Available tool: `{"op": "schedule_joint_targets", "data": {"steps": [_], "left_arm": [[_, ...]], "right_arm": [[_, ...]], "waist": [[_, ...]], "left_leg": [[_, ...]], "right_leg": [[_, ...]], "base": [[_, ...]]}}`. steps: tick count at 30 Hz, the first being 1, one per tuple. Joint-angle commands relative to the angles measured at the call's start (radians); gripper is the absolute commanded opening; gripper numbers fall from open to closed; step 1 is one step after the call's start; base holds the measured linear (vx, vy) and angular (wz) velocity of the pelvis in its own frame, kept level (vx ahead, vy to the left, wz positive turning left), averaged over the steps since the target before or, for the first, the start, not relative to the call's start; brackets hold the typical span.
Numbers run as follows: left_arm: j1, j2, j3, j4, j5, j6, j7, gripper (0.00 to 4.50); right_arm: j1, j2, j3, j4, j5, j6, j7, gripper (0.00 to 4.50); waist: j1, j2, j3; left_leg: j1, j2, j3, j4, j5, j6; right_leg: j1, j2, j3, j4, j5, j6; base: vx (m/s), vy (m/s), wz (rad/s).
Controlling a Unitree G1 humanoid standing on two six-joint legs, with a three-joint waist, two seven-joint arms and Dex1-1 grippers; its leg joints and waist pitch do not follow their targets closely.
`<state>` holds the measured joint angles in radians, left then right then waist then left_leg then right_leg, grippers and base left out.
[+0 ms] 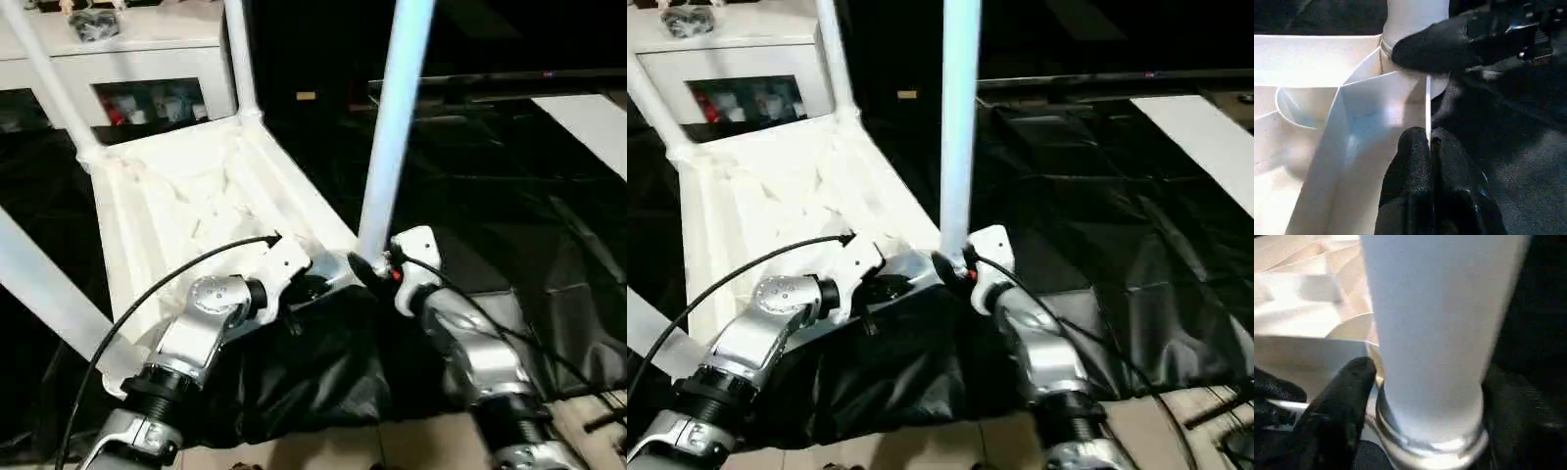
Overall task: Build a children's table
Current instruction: Rotate leg to tighten
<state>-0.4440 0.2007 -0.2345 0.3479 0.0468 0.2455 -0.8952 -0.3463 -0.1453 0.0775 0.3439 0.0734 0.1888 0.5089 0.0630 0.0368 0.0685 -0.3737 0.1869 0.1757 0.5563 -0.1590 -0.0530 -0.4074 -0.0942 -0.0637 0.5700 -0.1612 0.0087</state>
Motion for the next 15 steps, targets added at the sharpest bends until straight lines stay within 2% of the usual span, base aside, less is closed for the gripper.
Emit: {"op": "schedule_joint_targets", "data": {"steps": [1,2,3,4,5,6,7,8,11,13,14,15], "left_arm": [[-0.007,-0.02,-0.067,-0.078,-0.071,-0.032,-0.117,0.0],[-0.006,-0.006,-0.068,-0.082,-0.078,-0.034,-0.136,0.0],[-0.007,0.004,-0.069,-0.082,-0.082,-0.034,-0.15,0.0],[-0.007,0.004,-0.069,-0.082,-0.082,-0.034,-0.15,0.0],[-0.009,0.015,-0.069,-0.081,-0.087,-0.038,-0.169,0.0],[-0.009,0.015,-0.069,-0.081,-0.087,-0.038,-0.169,0.0],[-0.013,0.032,-0.067,-0.076,-0.093,-0.042,-0.195,0.0],[-0.017,0.048,-0.064,-0.07,-0.099,-0.048,-0.221,0.0],[-0.027,0.081,-0.06,-0.056,-0.109,-0.059,-0.275,0.0],[-0.037,0.109,-0.058,-0.042,-0.116,-0.065,-0.322,0.0],[-0.044,0.125,-0.058,-0.034,-0.122,-0.067,-0.352,0.0],[-0.05,0.145,-0.061,-0.025,-0.126,-0.071,-0.393,0.0]], "right_arm": [[0.03,-0.023,0.088,-0.023,-0.002,0.022,0.105,3.56],[0.04,-0.058,0.095,-0.039,-0.004,0.012,0.142,3.56],[0.045,-0.084,0.098,-0.047,-0.004,0.003,0.171,3.56],[0.045,-0.084,0.098,-0.047,-0.004,0.003,0.171,3.56],[0.053,-0.117,0.1,-0.056,0.005,-0.01,0.219,3.56],[0.053,-0.117,0.1,-0.056,0.005,-0.01,0.219,3.56],[0.059,-0.148,0.1,-0.064,0.016,-0.018,0.266,3.56],[0.062,-0.173,0.099,-0.069,0.024,-0.02,0.305,3.56],[0.069,-0.223,0.103,-0.092,0.05,-0.01,0.393,3.56],[0.076,-0.267,0.111,-0.118,0.076,-0.001,0.473,3.56],[0.081,-0.291,0.115,-0.134,0.091,0.004,0.519,3.56],[0.085,-0.314,0.121,-0.15,0.105,0.013,0.564,3.29]], "waist": [[0.008,-0.009,-0.055],[0.019,-0.009,-0.06],[0.024,-0.012,-0.059],[0.029,-0.012,-0.059],[0.034,-0.016,-0.065],[0.034,-0.016,-0.065],[0.036,-0.012,-0.067],[0.037,-0.008,-0.069],[0.04,-0.008,-0.072],[0.044,0.003,-0.072],[0.052,0.001,-0.072],[0.054,0.001,-0.069]], "left_leg": [[0.011,0.036,-0.011,-0.074,-0.366,0.012],[0.018,0.038,-0.006,-0.068,-0.339,0.021],[0.019,0.038,0.0,-0.064,-0.32,0.033],[0.019,0.038,0.001,-0.062,-0.312,0.037],[0.013,0.038,0.003,-0.058,-0.259,0.046],[0.013,0.038,0.003,-0.058,-0.259,0.046],[0.007,0.037,0.001,-0.056,-0.213,0.061],[0.007,0.037,0.001,-0.054,-0.207,0.063],[0.009,0.039,0.002,-0.048,-0.18,0.084],[0.011,0.04,0.002,-0.047,-0.188,0.086],[0.013,0.042,0.003,-0.044,-0.203,0.091],[0.013,0.044,0.005,-0.046,-0.217,0.089]], "right_leg": [[0.034,-0.048,0.04,-0.078,-0.378,-0.16],[0.033,-0.046,0.041,-0.074,-0.33,-0.172],[0.029,-0.044,0.045,-0.069,-0.283,-0.192],[0.03,-0.045,0.045,-0.066,-0.276,-0.197],[0.042,-0.047,0.043,-0.056,-0.225,-0.215],[0.042,-0.047,0.043,-0.056,-0.225,-0.215],[0.047,-0.046,0.04,-0.047,-0.176,-0.222],[0.048,-0.046,0.04,-0.045,-0.165,-0.226],[0.049,-0.043,0.038,-0.037,-0.098,-0.255],[0.048,-0.042,0.037,-0.037,-0.098,-0.258],[0.047,-0.04,0.036,-0.037,-0.103,-0.263],[0.045,-0.041,0.037,-0.039,-0.116,-0.264]], "base": [[0.0,0.0,0.0],[0.0,0.0,0.0],[0.0,0.0,0.0],[0.053,-0.021,0.14],[0.0,0.0,0.0],[0.0,0.0,0.0],[0.0,0.0,0.0],[0.0,0.0,0.0],[0.0,0.0,0.0],[0.0,0.0,0.0],[0.0,0.0,0.0],[0.0,0.0,0.0]]}}
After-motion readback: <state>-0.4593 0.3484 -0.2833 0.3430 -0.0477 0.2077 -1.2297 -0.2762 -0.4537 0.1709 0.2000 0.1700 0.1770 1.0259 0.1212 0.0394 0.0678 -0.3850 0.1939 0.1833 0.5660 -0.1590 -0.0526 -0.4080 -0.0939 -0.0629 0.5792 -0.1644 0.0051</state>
